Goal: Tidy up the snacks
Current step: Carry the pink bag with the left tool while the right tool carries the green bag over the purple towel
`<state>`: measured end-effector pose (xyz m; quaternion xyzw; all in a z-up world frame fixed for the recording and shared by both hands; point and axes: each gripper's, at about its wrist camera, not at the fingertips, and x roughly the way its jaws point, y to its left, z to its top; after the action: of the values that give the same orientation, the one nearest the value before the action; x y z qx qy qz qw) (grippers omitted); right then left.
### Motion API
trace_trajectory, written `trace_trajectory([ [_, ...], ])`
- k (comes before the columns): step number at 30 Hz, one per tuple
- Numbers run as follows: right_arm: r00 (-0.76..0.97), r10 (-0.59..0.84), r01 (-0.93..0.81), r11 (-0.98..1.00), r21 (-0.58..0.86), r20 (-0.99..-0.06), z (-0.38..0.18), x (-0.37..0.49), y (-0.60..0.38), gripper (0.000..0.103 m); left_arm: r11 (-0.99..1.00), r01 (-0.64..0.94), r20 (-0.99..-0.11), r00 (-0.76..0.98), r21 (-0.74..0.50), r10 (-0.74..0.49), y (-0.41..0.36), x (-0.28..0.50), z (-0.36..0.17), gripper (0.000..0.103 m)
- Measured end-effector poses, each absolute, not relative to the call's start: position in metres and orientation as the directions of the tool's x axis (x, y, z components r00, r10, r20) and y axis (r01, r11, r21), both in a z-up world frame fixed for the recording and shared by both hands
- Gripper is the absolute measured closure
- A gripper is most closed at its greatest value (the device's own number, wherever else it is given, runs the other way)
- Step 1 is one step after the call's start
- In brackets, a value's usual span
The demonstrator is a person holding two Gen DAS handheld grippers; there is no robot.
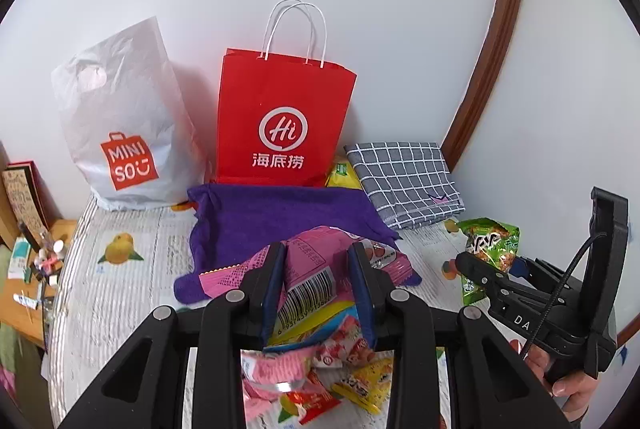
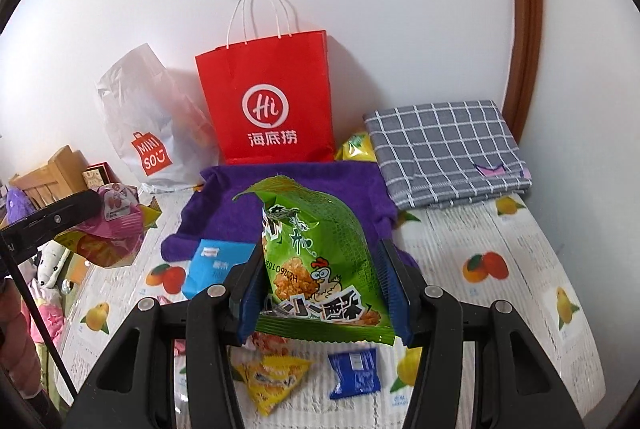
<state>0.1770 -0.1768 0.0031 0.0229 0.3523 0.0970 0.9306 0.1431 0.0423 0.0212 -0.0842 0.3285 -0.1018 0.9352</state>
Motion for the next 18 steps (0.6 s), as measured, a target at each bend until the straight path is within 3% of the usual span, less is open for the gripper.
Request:
trace_trajectory([
  [18, 0.73, 0.192, -0.184, 0.979, 0.082, -0.656, -0.002, 0.237, -0.148, 0.051, 0.964, 0.131, -0.627, 0.737, -0.232, -0.252, 0.06, 0.2, 0.0, 0.072],
])
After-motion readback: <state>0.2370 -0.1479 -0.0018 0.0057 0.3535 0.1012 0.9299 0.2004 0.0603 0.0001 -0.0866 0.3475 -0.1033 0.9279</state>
